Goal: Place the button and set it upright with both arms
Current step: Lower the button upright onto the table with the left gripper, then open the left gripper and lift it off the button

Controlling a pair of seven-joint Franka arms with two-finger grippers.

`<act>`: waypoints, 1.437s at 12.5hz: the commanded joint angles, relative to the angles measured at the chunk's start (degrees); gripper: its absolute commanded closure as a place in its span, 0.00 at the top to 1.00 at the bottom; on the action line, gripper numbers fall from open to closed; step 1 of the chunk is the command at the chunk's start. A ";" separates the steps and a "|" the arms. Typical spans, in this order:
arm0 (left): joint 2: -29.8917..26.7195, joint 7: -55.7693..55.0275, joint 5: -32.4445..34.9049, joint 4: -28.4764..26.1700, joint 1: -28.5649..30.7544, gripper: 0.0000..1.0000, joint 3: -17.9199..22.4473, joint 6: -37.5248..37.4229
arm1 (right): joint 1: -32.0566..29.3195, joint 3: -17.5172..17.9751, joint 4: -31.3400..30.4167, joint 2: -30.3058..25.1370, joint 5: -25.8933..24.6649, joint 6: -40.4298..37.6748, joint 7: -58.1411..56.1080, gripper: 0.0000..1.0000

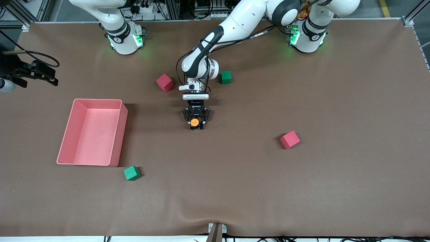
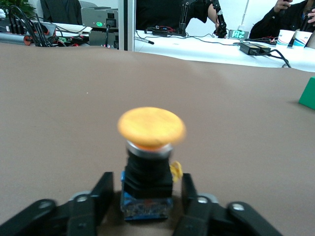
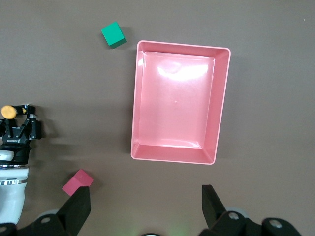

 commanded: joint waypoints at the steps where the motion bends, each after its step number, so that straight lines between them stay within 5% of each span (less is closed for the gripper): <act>1: -0.79 2.22 -4.41 0.16 -0.45 1.00 -0.22 -3.75 | 0.03 -0.08 0.54 -0.37 0.17 -1.02 0.53 1.00; 7: -15.19 22.44 -40.87 0.85 -1.33 1.00 -6.02 -10.53 | 0.03 0.01 0.80 -0.29 0.26 -1.02 4.84 1.00; 10: -24.15 28.08 -51.71 0.77 -0.72 1.00 -5.94 -12.74 | 0.03 0.01 0.63 -0.29 0.26 -1.02 4.84 1.00; 13: -35.05 40.27 -62.52 0.41 5.94 1.00 -5.50 -18.00 | -0.06 0.09 0.63 -0.29 0.26 -1.02 4.84 1.00; 15: -41.12 52.20 -70.77 0.41 15.84 1.00 -5.50 -20.46 | -0.06 0.01 0.63 -0.29 0.26 -1.02 4.66 1.00; 18: -44.04 71.12 -76.34 0.50 27.12 1.00 -5.67 -26.34 | -0.06 0.09 0.63 -0.29 0.26 -1.02 4.57 1.00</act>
